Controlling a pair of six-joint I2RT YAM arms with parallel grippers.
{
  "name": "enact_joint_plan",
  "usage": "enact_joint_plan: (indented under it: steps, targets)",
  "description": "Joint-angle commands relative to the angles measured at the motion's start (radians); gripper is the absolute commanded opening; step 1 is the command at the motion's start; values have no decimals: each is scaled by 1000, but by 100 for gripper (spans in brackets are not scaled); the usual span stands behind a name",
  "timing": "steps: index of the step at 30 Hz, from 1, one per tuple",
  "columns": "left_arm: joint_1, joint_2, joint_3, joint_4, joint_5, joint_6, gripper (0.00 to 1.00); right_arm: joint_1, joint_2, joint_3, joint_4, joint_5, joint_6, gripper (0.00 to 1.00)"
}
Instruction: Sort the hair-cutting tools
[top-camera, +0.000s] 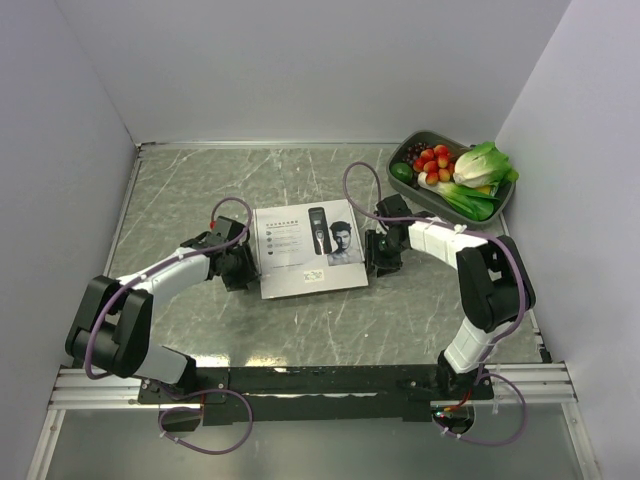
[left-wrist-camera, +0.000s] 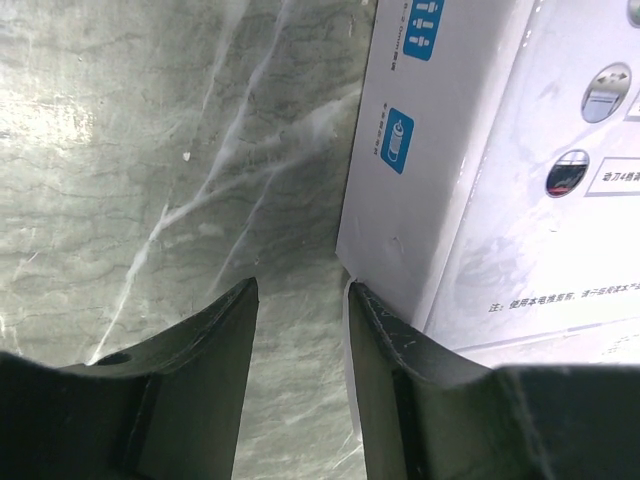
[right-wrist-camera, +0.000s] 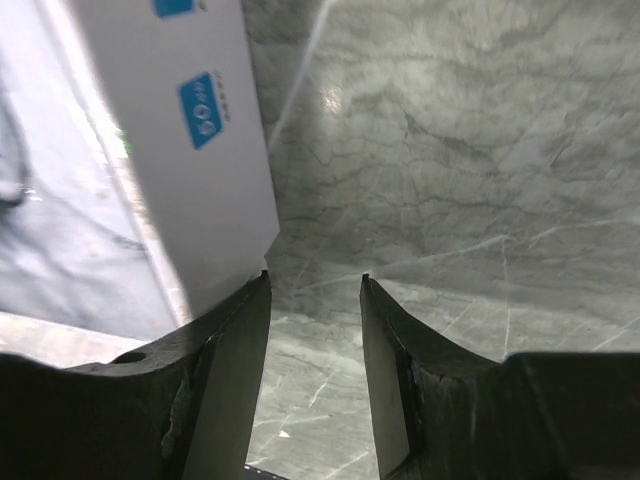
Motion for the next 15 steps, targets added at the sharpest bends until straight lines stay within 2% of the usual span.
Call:
enact_joint_plan:
  steps: [1,7,15]
  targets:
    - [-33,0,59,74,30,2,49,39,4,-29,38,-21,42,50]
    - [-32,9,39,109,18,17,54,39,-5,-37,43,35,46,50]
    - [-32,46,79,39,-39,49,57,39,-59,-43,12,108,43,51]
